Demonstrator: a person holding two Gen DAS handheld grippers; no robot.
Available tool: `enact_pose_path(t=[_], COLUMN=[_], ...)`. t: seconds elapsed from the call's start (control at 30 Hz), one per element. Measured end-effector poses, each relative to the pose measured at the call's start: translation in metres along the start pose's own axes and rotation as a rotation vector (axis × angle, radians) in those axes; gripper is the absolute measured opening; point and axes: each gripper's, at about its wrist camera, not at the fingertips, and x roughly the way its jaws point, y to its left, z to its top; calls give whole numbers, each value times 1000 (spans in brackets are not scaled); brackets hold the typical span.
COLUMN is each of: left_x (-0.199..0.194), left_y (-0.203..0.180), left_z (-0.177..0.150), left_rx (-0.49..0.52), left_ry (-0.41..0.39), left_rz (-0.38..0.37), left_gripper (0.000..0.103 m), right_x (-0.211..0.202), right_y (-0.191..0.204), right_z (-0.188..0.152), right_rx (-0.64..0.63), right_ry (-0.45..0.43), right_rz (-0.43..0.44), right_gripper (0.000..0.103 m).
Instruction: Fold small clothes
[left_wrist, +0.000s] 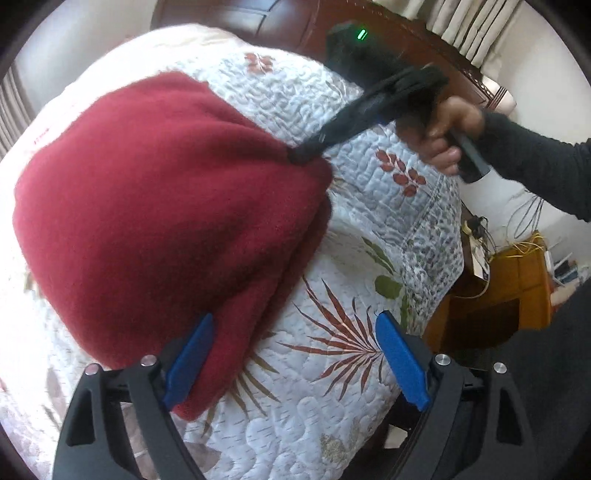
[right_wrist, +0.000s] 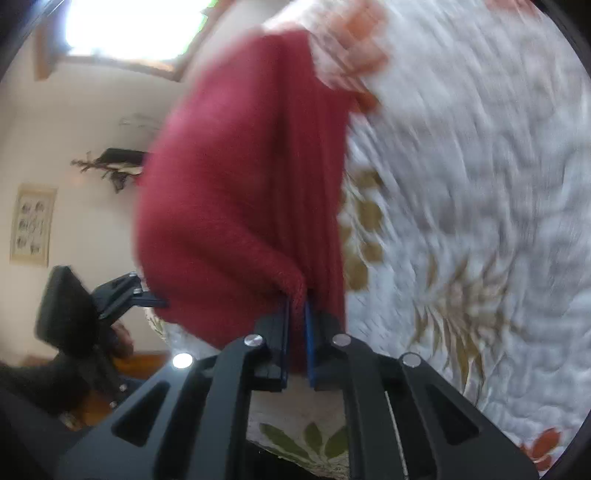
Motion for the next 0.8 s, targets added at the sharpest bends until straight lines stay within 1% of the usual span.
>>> enact_pose_path(t=[0.03, 0.1, 0.17, 0.2, 0.27, 0.3, 0.33, 0.4, 0.47, 0.5, 0.53, 0.57, 0.6, 0.63, 0.73, 0.77, 0.8], left_x=[5, 6, -2, -9, -26, -34, -40, -42, -29, -14, -5, 12, 22, 26, 25, 21, 18], left_y=[0, -2, -1, -2, -6, -8, -8, -8, -7, -6, -5, -4, -6, -9, -15, -17, -19], left_z=[-1, -1, 2, 6, 14, 19, 25, 35, 42, 44, 45, 44, 43, 41, 43, 45, 44], left_rx=[-3, 14, 9, 3, 8, 10, 6, 4, 10, 16, 17, 18, 38, 56, 62, 63, 63], left_ry=[10, 24, 18, 8, -23, -45, -72, -103, -99, -78, -58, -22, 1, 11, 11, 6, 1], left_rz=[-12, -3, -22, -41, -74, -85, -101, -119, -133, -143, -151, -157, -147, -143, -157, -155, -155], left_gripper=[89, 89, 89, 89, 89, 89, 90, 91, 91, 91, 90, 90, 90, 90, 90, 90, 90], right_x=[3, -4, -14, -23, -37, -43, -45, -37, -20, -10, -4, 4, 12, 13, 2, -5, -19], right_y=[6, 16, 26, 31, 42, 51, 59, 63, 56, 50, 47, 42, 39, 39, 51, 58, 60], right_z=[-1, 0, 2, 3, 9, 13, 17, 27, 34, 42, 44, 48, 52, 56, 59, 59, 58], right_rx=[-17, -22, -22, -28, -50, -66, -80, -91, -69, -47, -14, 14, 24, 19, -37, -50, -62], right_ry=[1, -39, -52, -73, -104, -130, -151, -144, -112, -102, -98, -85, -53, -51, -76, -97, -138], right_rz=[1, 27, 65, 60, 76, 87, 88, 100, 96, 97, 102, 138, 190, 187, 185, 190, 205], right_gripper=[6, 7, 20, 30, 32, 40, 56, 70, 70, 70, 62, 53, 24, 20, 16, 16, 15])
